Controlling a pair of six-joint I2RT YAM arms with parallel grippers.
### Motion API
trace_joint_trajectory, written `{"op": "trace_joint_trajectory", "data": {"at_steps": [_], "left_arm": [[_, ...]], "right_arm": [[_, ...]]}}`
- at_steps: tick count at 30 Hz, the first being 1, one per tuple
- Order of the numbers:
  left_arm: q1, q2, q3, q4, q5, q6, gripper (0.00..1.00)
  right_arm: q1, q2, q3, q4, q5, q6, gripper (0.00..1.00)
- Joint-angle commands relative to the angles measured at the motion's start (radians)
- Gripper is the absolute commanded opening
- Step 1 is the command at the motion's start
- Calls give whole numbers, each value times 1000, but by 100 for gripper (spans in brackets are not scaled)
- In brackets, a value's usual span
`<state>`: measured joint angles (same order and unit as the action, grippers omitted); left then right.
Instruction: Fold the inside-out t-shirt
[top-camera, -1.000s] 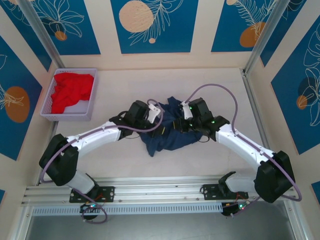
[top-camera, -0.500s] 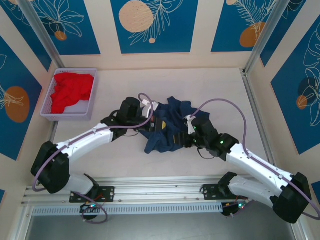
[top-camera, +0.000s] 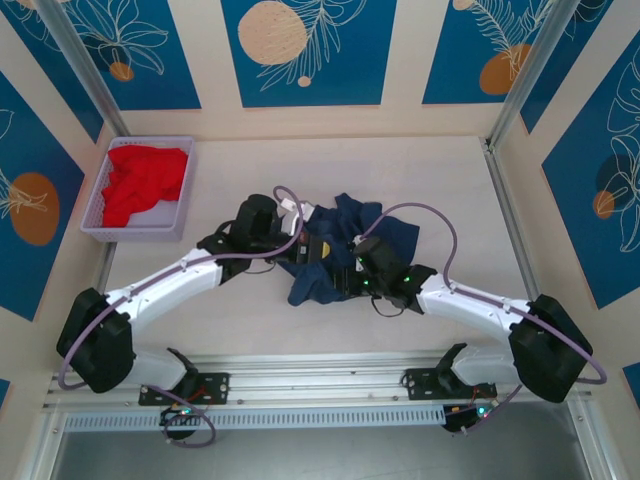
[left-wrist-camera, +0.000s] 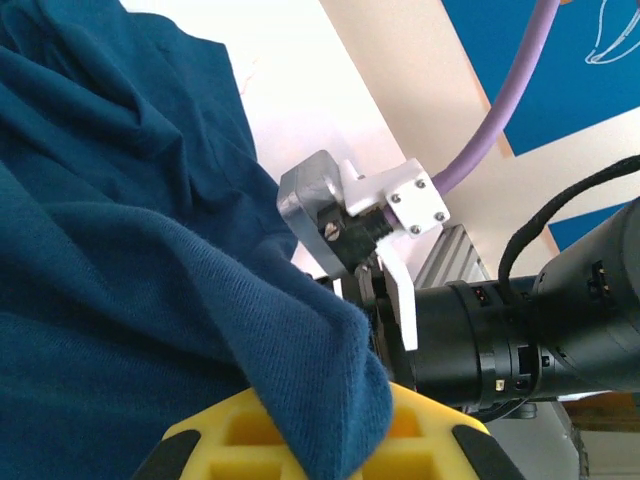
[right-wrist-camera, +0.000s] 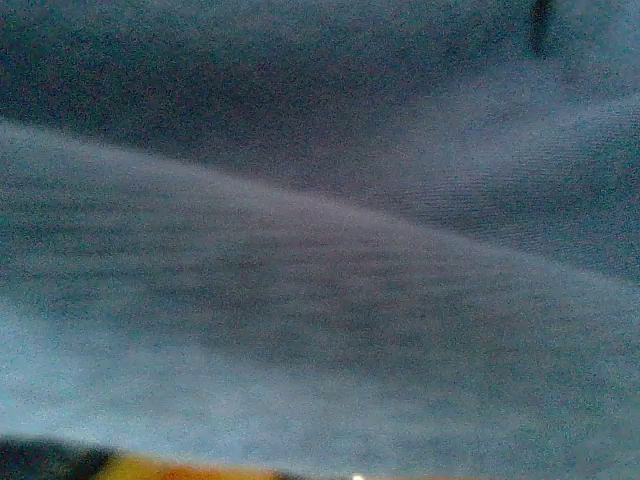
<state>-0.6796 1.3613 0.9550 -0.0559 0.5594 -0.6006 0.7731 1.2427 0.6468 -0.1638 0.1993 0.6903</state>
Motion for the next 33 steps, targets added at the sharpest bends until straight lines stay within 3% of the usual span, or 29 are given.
{"op": "trace_joint_trajectory", "data": {"at_steps": [1,6,13,22,25,28,30,33], "left_arm": [[17,-54,-10,-80,-100,26,0],[27,-56,-18,-206,-312,101,0],[26,-18,-10,-279,-437,182,4],[-37,-124,-6,-435,-703,282,46],[-73,-189,-37,-405,-658,314,49],[-107,-221,-81,-305,-454,348,50],[-114,-183,-71,-280,-336,351,50],[-131,-87,-35,-285,-292,364,50]], "right_arm": [[0,-96,-5,83,29,-46,9],[-53,-223,-60,162,-151,-93,0],[-90,-256,-109,291,-301,-73,0],[-168,-264,-137,406,-462,-28,0],[-176,-264,-128,398,-465,-28,0],[-182,-262,-123,391,-465,-28,0],[-184,-262,-118,386,-464,-26,0],[-186,-264,-114,384,-465,-25,0]]}}
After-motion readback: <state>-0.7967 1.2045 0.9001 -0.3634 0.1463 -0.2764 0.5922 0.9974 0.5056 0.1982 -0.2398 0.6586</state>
